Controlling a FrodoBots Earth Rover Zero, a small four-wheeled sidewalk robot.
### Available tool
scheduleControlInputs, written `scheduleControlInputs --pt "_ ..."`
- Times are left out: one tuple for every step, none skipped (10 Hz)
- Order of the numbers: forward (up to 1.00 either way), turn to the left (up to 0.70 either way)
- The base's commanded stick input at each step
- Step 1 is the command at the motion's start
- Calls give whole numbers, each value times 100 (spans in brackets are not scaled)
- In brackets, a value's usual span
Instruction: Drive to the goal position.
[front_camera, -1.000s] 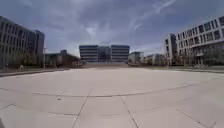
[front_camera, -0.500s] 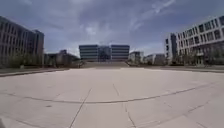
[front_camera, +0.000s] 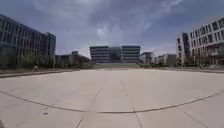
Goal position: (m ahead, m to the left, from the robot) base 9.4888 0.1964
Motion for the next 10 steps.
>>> scheduleControlInputs --pt "70 0" --pt "70 0" --pt "70 0" --pt "70 0" --pt "70 0" --pt "70 0" --pt "70 0" --pt "70 0" --pt "70 0" --pt "70 0"
